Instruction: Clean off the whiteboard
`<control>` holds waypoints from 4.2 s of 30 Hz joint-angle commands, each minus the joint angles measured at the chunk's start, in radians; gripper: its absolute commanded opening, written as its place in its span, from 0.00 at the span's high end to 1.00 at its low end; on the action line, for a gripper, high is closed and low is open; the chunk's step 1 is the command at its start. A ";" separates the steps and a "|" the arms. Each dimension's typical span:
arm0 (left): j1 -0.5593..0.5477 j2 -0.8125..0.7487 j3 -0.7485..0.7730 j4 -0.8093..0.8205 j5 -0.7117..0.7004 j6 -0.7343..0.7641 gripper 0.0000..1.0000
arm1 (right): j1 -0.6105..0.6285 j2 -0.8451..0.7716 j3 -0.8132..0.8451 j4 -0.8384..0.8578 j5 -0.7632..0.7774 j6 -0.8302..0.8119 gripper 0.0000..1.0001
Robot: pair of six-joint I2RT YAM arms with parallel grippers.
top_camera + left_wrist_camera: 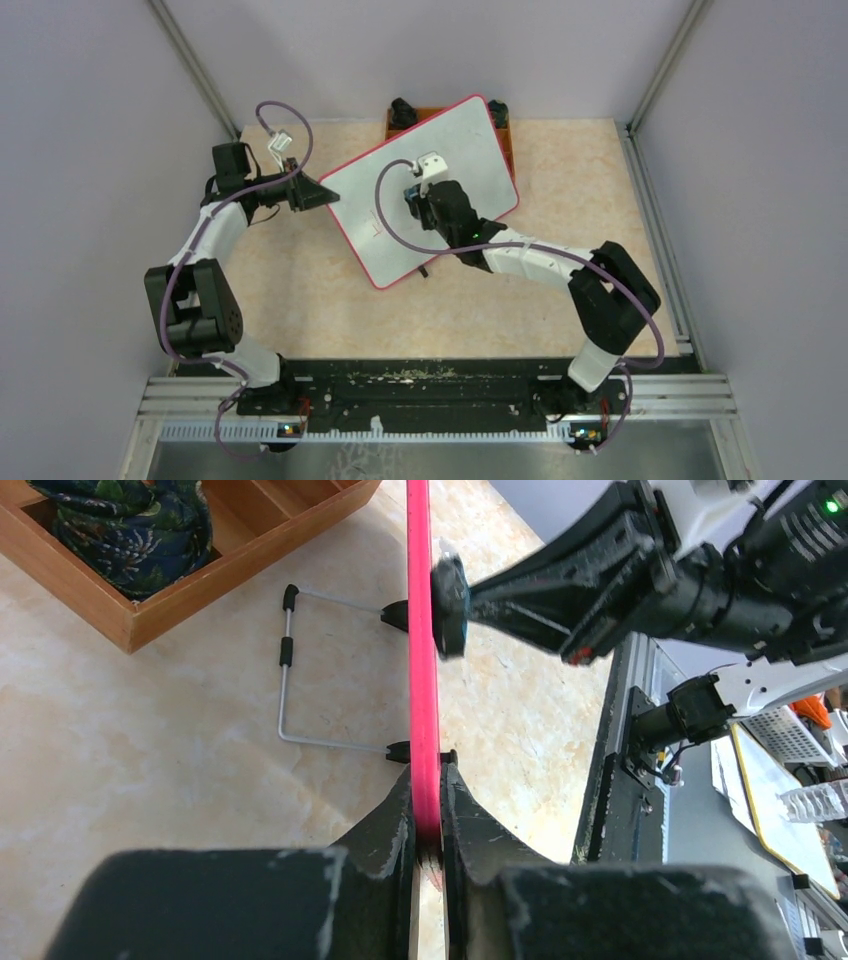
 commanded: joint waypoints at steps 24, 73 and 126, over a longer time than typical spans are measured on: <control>-0.019 -0.010 0.017 0.000 0.024 0.078 1.00 | 0.241 0.205 0.312 -0.025 -0.028 0.006 1.00; -0.024 -0.019 0.030 -0.027 0.018 0.095 1.00 | 0.186 0.105 0.075 0.060 0.109 0.025 1.00; -0.025 -0.009 0.030 -0.040 0.006 0.114 1.00 | -0.142 -0.205 0.011 -0.173 0.094 0.030 1.00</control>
